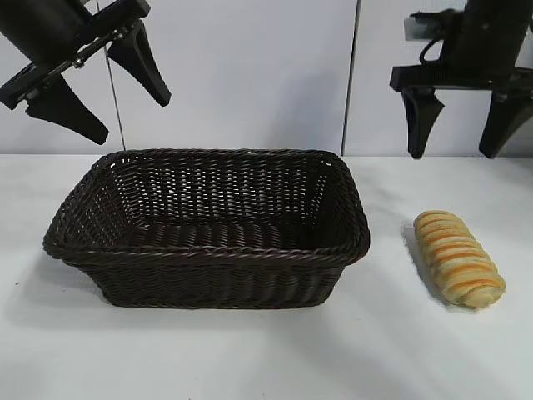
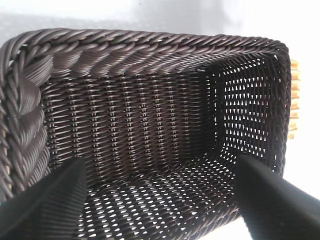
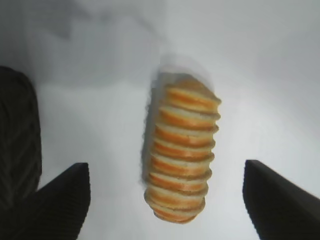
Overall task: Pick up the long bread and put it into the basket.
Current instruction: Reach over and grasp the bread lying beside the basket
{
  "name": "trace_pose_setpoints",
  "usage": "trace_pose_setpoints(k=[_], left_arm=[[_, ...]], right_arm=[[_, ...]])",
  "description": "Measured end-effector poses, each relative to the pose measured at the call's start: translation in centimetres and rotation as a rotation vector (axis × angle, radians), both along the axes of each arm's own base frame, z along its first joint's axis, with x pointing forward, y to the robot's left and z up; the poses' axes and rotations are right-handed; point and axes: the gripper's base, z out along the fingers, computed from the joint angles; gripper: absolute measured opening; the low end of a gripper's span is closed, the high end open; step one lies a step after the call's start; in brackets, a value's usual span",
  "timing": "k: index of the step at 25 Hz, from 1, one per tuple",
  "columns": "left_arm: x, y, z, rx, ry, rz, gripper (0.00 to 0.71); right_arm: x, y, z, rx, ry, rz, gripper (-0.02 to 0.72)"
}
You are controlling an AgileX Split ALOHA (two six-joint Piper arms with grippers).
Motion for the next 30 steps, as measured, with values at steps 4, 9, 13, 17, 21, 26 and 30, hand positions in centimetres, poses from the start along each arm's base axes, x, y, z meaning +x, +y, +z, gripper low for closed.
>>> trace_pose_setpoints(k=[4, 9, 13, 17, 21, 26, 30], left_arm=[[0.0, 0.0, 0.0, 0.000, 0.000, 0.000, 0.585], [0.0, 0.0, 0.0, 0.000, 0.000, 0.000, 0.585], [0.0, 0.0, 0.0, 0.000, -0.001, 0.001, 0.585], [0.0, 0.0, 0.0, 0.000, -0.001, 0.001, 0.585], [0.0, 0.0, 0.0, 0.000, -0.001, 0.001, 0.585], [0.0, 0.0, 0.0, 0.000, -0.001, 0.001, 0.585], [0.0, 0.0, 0.0, 0.000, -0.001, 0.001, 0.585]], right_arm=[[0.1, 0.0, -1.7, -0.009, 0.024, 0.002, 0.601], [0.4, 0.0, -3.5, -0.013, 0.048, 0.003, 0.601], [0.7, 0.0, -4.8, -0.014, 0.062, 0.001, 0.601], [0.8, 0.1, -5.9, -0.017, 0.081, 0.001, 0.601], [0.9, 0.1, -6.9, -0.020, 0.102, 0.001, 0.601], [0.9, 0.1, -8.2, -0.023, 0.127, 0.001, 0.599], [1.0, 0.1, -8.1, -0.024, 0.124, 0.001, 0.440]])
